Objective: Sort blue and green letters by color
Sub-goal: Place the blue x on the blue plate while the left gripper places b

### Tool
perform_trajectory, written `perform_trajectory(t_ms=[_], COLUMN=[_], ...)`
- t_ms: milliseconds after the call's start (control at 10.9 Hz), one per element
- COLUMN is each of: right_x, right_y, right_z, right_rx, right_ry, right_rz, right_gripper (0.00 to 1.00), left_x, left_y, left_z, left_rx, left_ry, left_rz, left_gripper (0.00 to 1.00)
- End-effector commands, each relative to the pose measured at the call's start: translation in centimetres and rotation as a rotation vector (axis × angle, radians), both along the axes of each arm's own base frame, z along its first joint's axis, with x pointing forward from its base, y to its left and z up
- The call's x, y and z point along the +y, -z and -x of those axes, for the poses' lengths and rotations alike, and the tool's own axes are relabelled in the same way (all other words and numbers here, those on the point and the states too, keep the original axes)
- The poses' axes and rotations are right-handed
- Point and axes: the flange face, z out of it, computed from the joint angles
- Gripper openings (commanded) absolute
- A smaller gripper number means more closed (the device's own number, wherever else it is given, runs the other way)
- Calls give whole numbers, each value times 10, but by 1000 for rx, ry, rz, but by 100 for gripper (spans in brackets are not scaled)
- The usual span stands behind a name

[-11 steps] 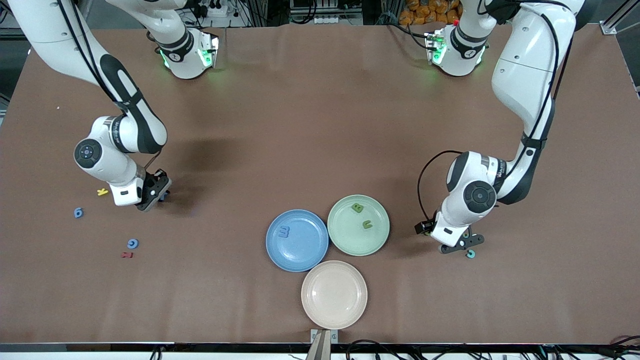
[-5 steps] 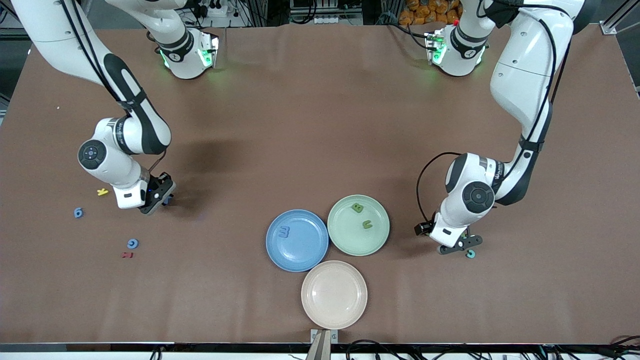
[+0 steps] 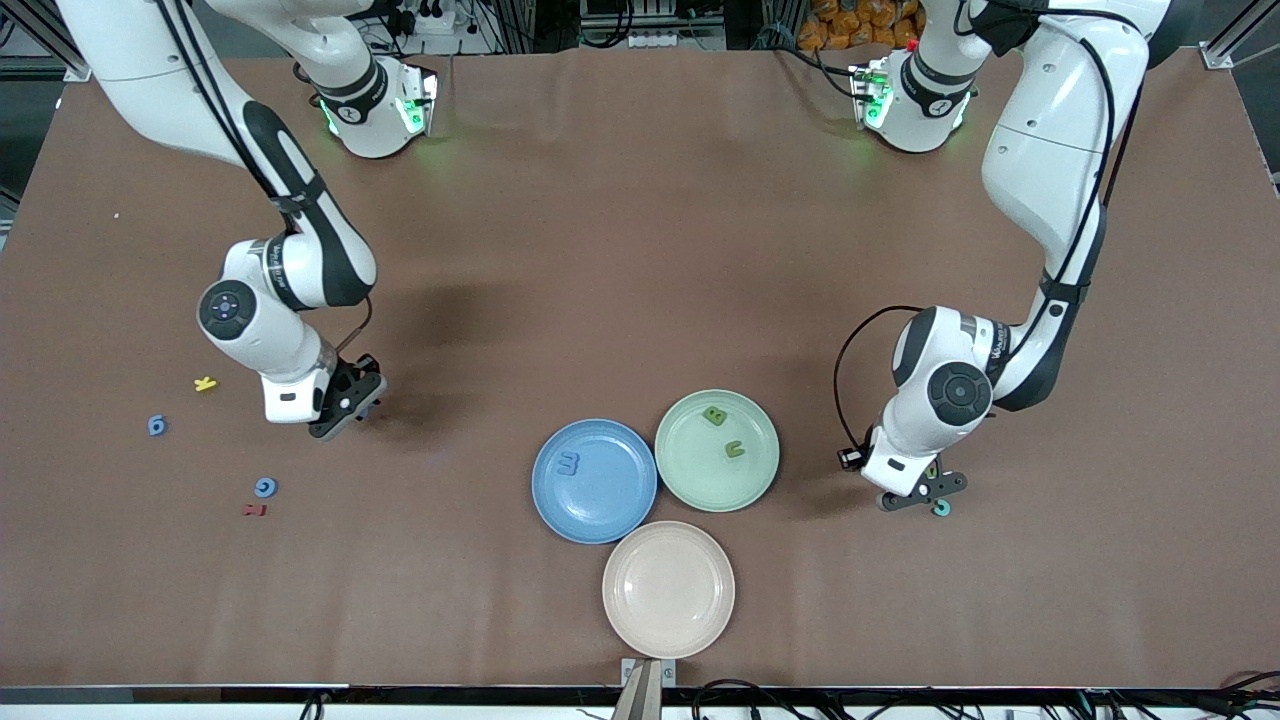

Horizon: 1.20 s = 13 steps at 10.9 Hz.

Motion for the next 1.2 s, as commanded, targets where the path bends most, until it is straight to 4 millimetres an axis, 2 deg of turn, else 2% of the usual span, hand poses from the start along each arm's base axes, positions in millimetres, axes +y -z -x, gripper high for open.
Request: perform_trajectory(t_ms=[0, 276, 460, 644, 828, 920, 1104], right_x=[41, 90, 114, 143, 175, 189, 210], right_y=[-1, -6, -12, -21, -36, -44, -49], right_z=[-16, -43, -56, -69, -80, -85, -90], right_rx=[-17, 15, -1, 12, 26, 28, 30], right_ry=[111, 195, 244, 301, 370, 406, 483], right_rz=[-29, -114, -151, -168, -187, -200, -231], right_gripper=[0, 0, 0, 0, 0, 0, 0], left_x=[-1, -1, -2, -10, -23, -32, -59], left_y=[10, 5, -4, -22, -37, -51, -74], left_z=[3, 1, -2, -4, -2, 0, 9], left_rx=[-1, -9, -23, -47, -54, -57, -37], left_ry=[8, 7, 9, 10, 5, -5, -21], left_rz=[2, 3, 8, 16, 35, 52, 73], left_gripper=[24, 21, 19, 18, 18, 18, 18])
